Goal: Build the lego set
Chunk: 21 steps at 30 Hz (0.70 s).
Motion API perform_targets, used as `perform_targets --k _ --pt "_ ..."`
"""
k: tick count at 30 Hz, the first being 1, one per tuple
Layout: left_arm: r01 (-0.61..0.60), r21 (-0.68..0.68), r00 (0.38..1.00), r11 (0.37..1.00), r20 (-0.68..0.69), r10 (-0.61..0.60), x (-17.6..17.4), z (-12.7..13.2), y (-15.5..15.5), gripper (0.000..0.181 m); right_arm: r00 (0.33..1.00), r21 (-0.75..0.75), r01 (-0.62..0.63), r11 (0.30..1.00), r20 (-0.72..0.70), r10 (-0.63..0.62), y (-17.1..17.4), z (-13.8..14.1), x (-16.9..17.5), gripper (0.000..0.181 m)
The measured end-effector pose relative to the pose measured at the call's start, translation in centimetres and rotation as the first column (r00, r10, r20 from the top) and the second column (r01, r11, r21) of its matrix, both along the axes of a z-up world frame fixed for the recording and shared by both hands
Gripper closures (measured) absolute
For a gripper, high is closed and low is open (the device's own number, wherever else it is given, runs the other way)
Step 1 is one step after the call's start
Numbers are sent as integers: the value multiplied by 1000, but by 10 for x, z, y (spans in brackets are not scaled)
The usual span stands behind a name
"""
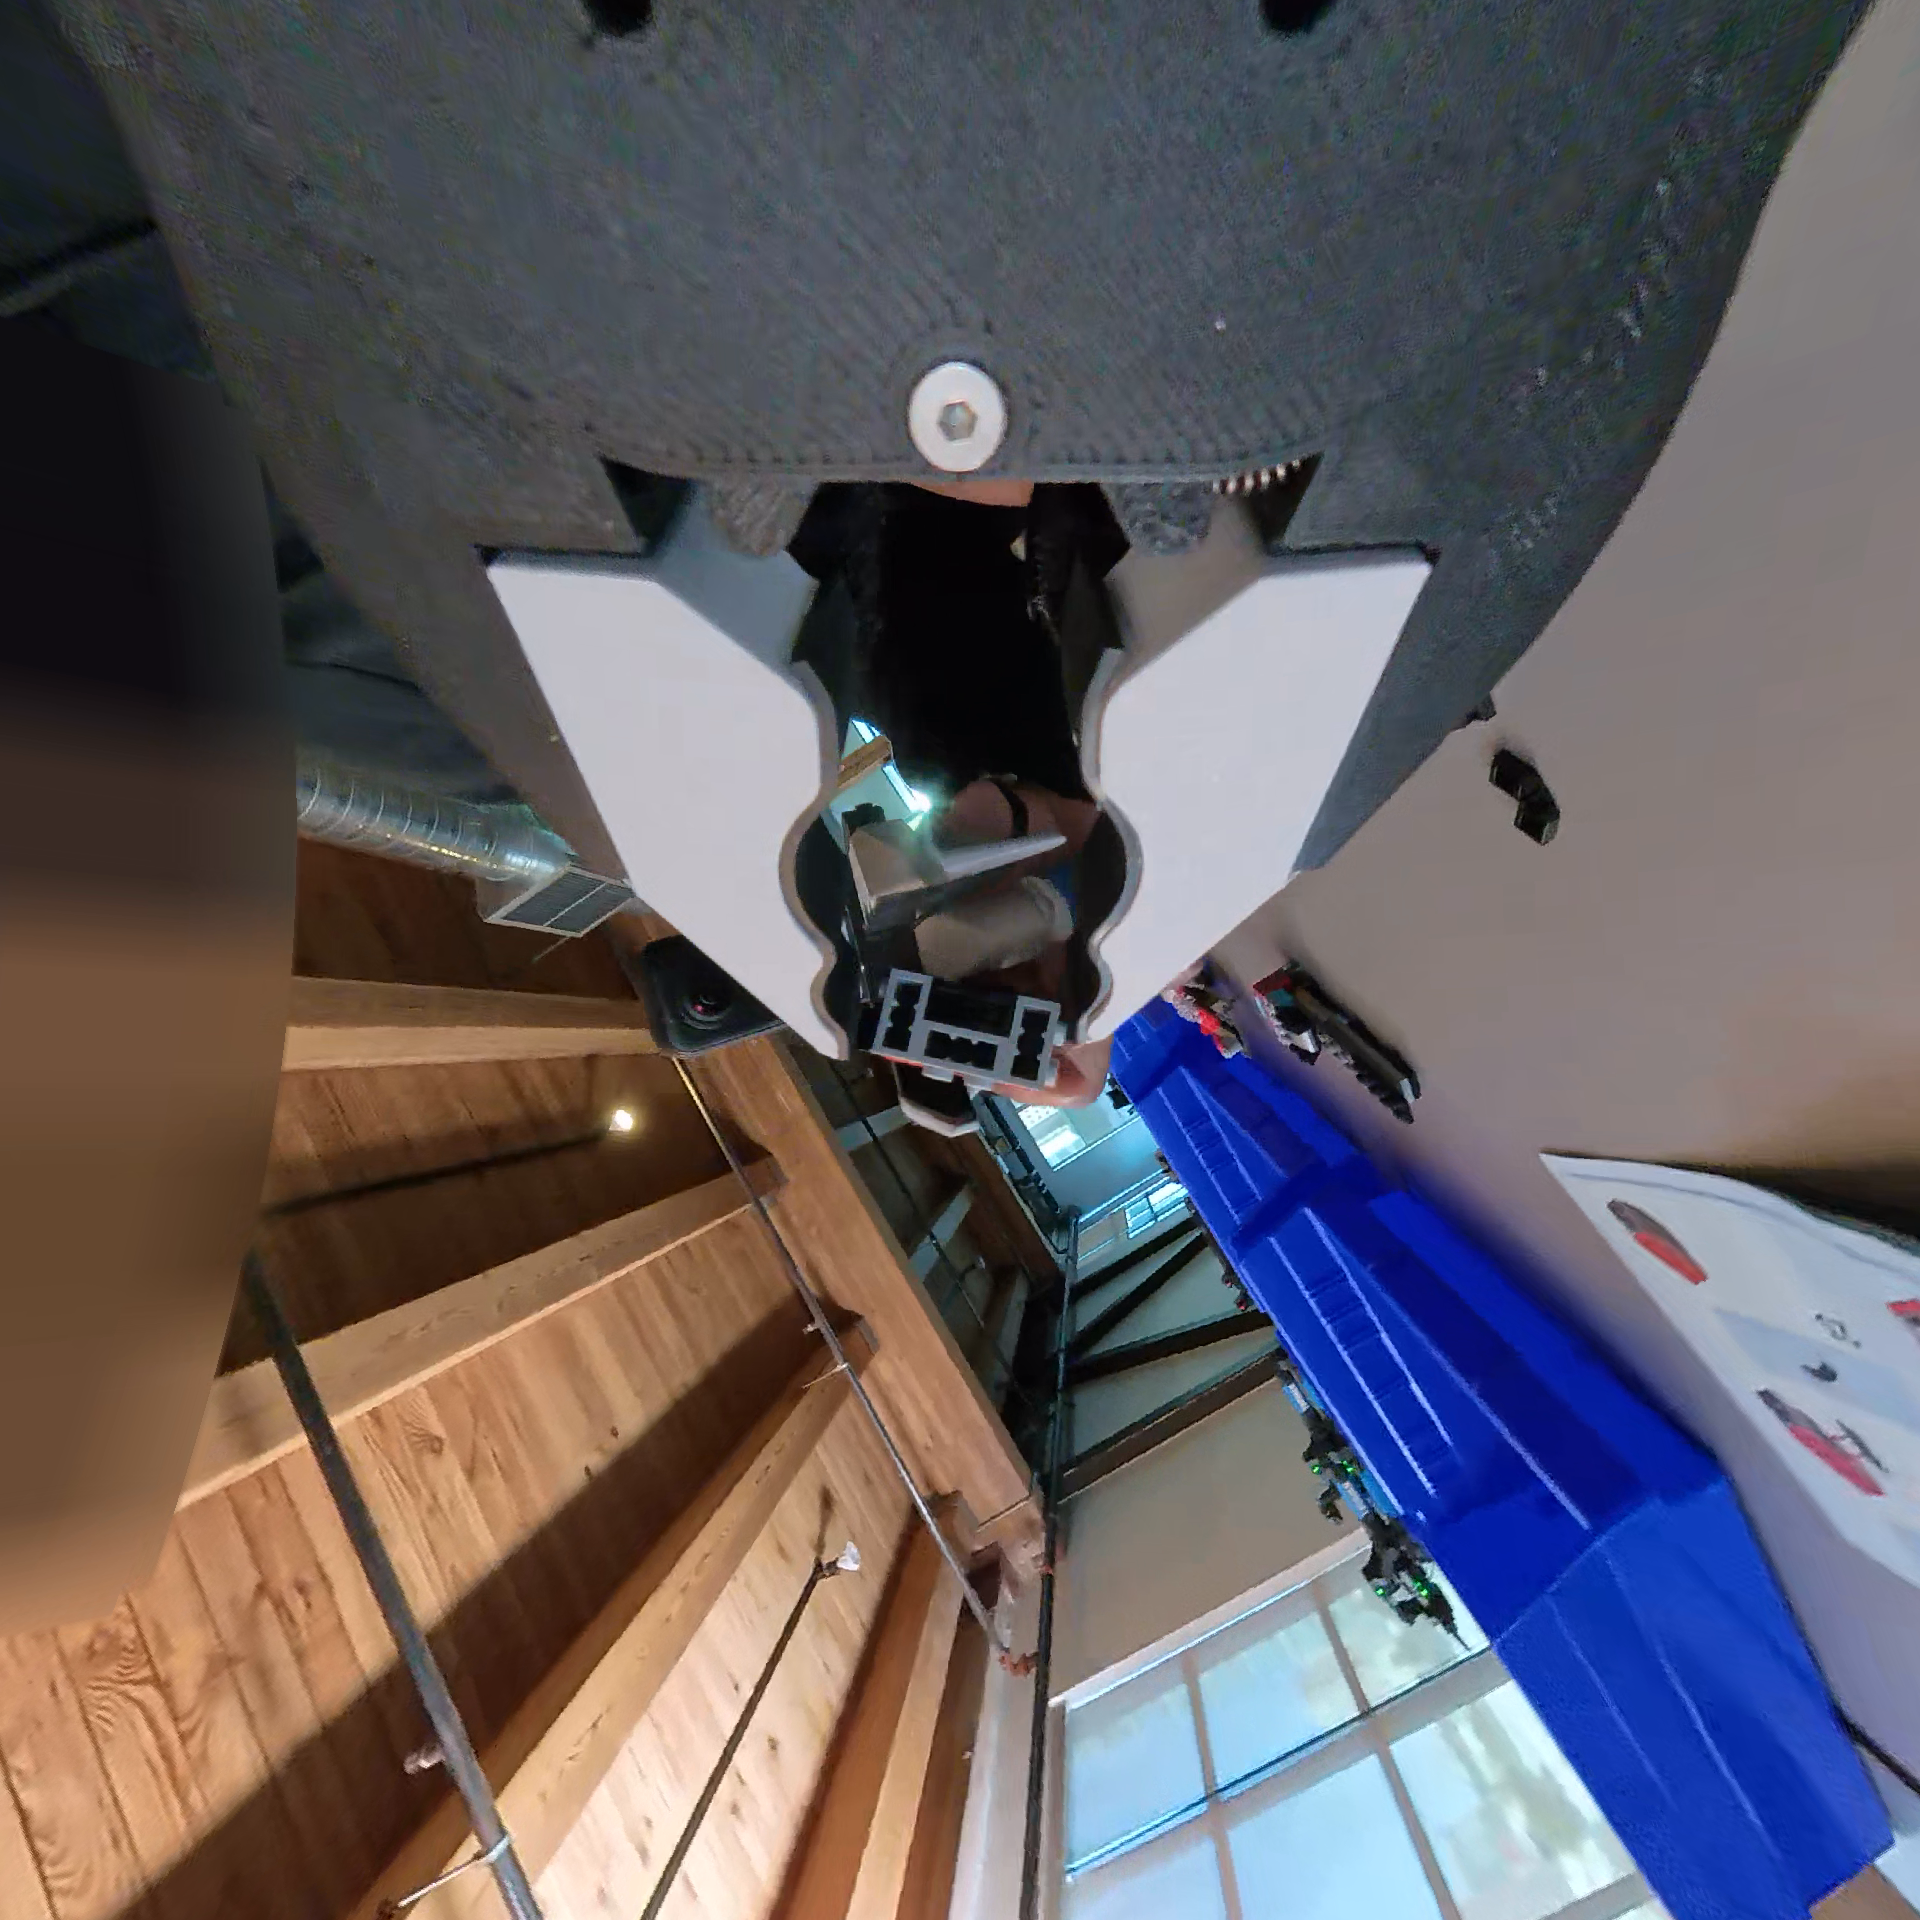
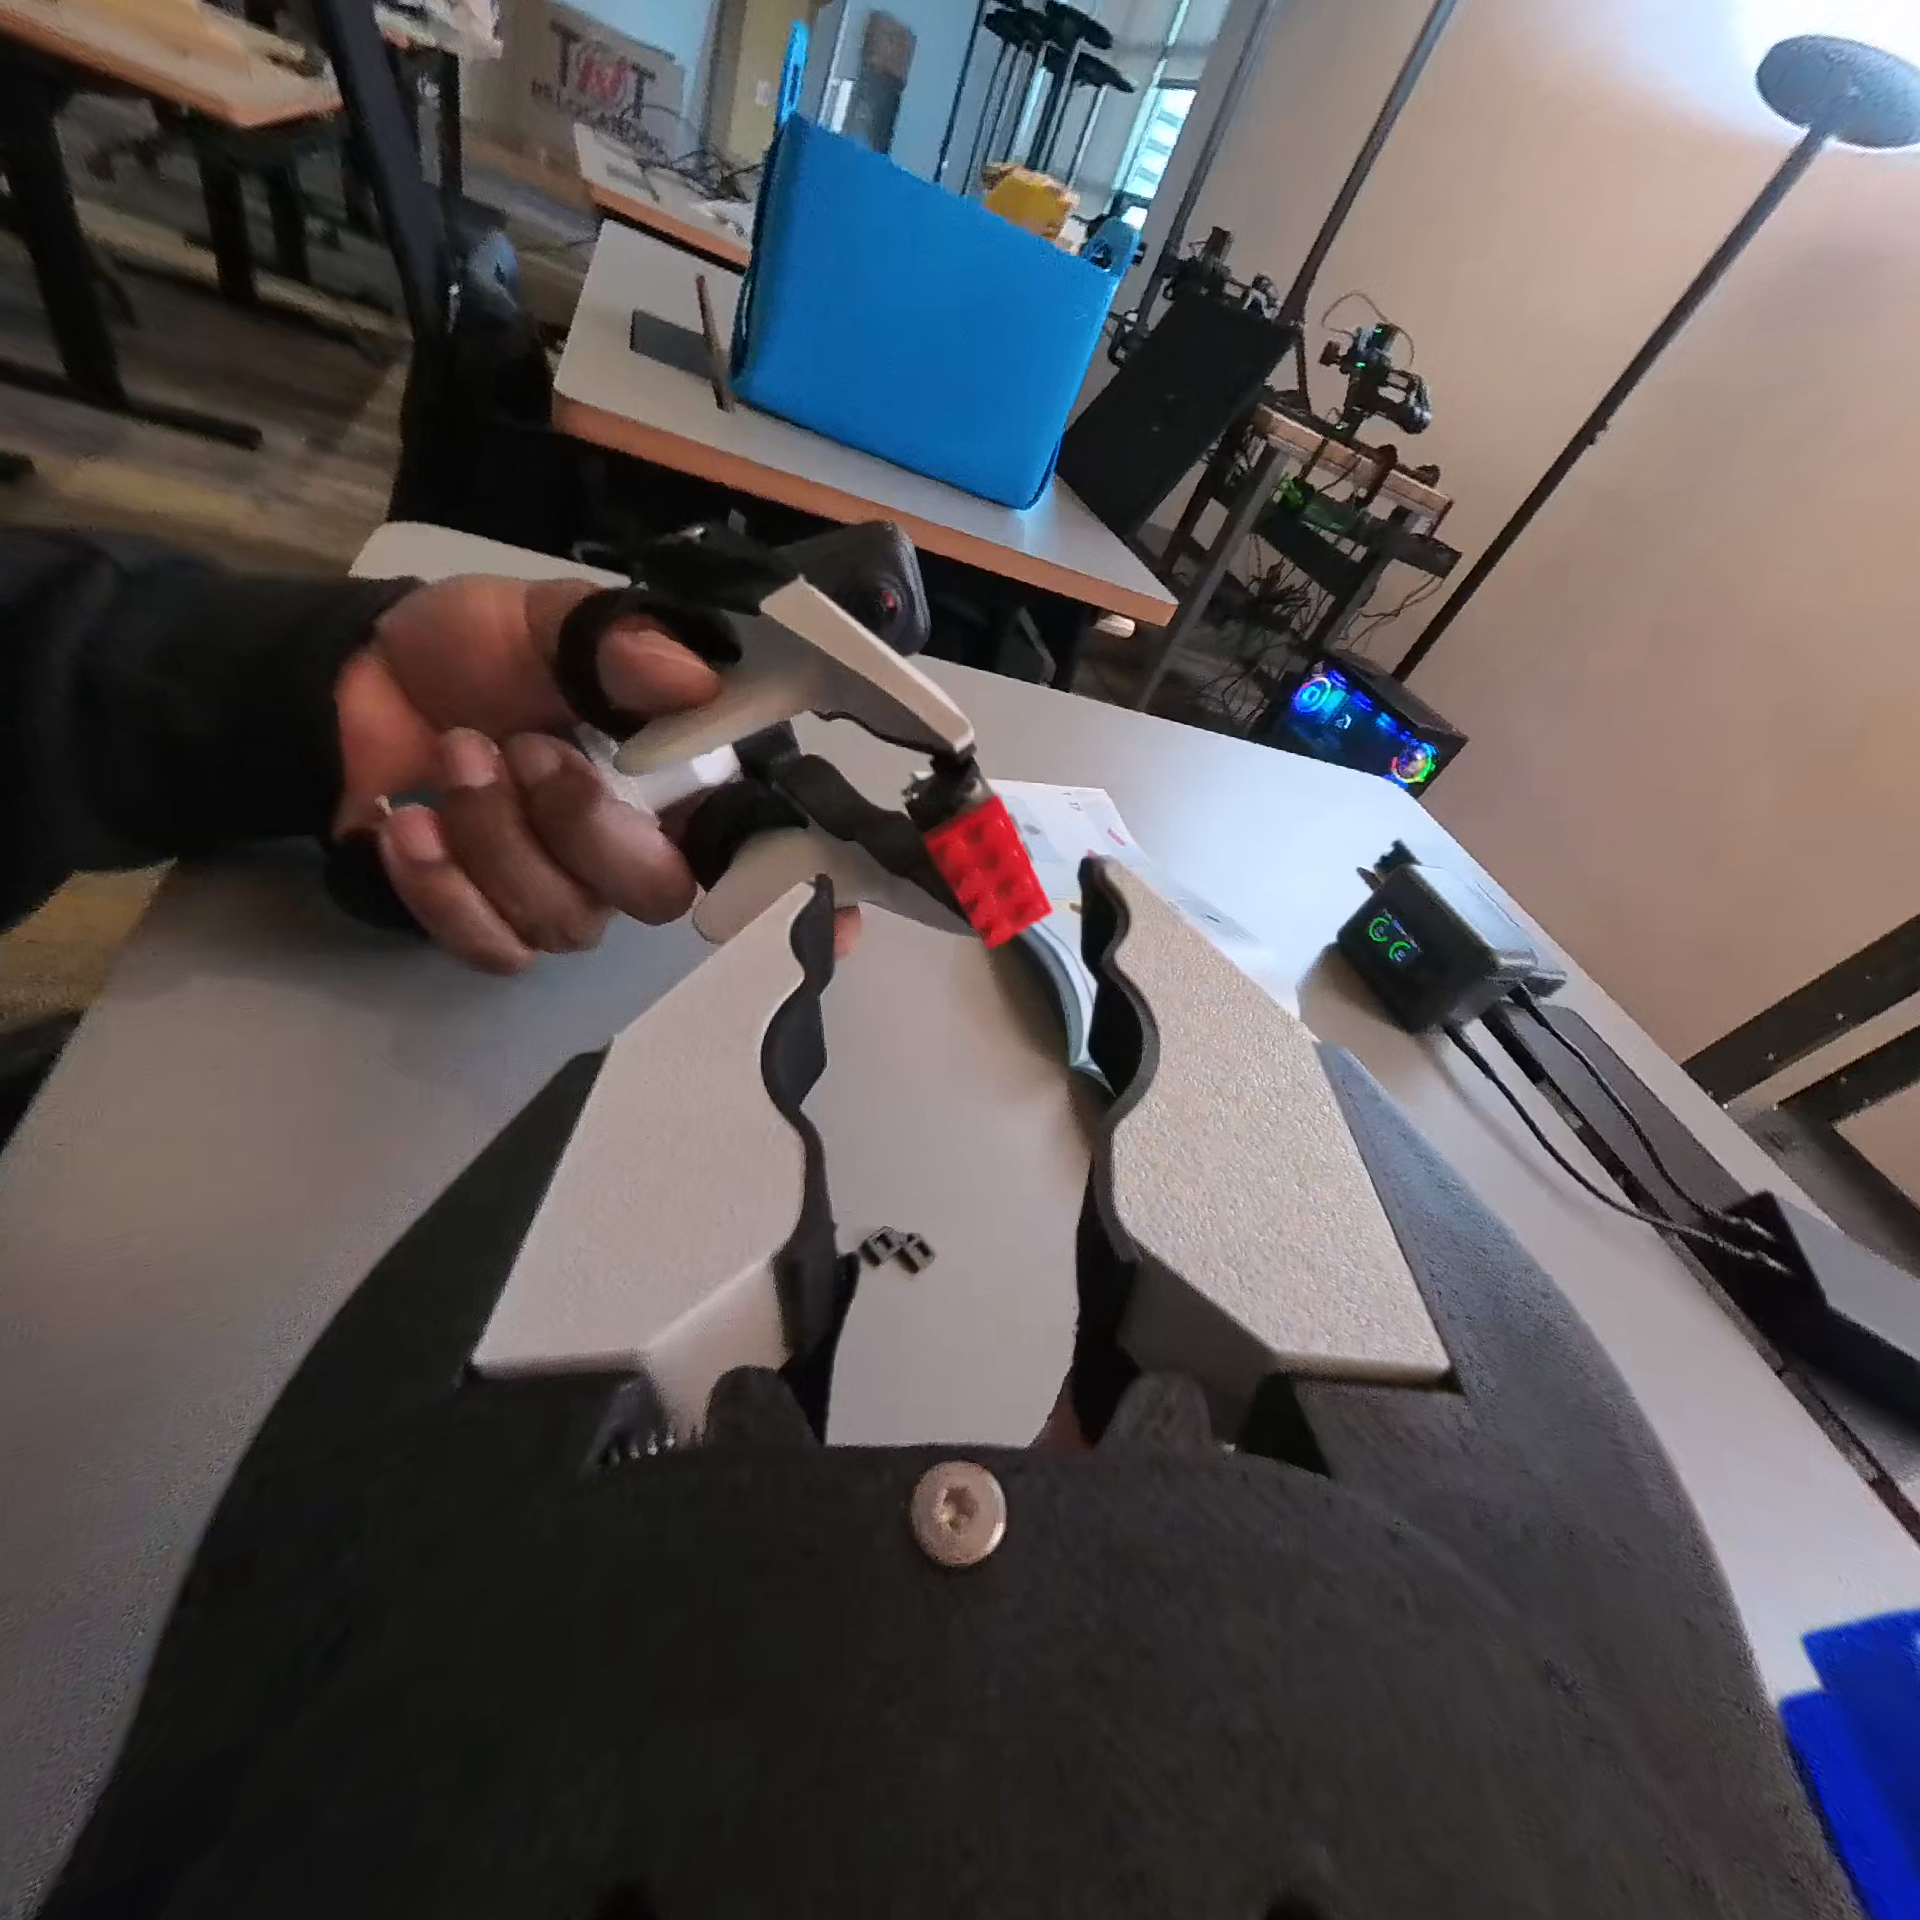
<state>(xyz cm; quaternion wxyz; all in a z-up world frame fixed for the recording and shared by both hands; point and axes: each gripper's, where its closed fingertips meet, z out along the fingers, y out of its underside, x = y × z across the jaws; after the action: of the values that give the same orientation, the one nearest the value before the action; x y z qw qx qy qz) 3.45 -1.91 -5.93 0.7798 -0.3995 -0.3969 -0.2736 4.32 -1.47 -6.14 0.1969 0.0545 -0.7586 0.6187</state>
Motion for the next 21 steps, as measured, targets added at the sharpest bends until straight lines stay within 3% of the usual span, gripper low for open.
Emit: perform_targets --k 4,6,16,21 --pt "13 -7 999 1000 33 -13 -1 -5 3 141 1000 12 -18 1000 -25 19 -10 -2 -6 143" --pt "11 -4 999 1000 47 -11 -3 -7 3 142 999 23 -29 999 -14 29 -13 -4 -9 158" --pt "-47 -3 995 999 91 47 -14 -13 -12 138 985 40 -131 991 117 125 -8 -8 -11 161" --pt "-18 -48 994 999 106 23 -12 -19 -1 135 966 124 -224 967 157 204 -7 -15 -5 161"
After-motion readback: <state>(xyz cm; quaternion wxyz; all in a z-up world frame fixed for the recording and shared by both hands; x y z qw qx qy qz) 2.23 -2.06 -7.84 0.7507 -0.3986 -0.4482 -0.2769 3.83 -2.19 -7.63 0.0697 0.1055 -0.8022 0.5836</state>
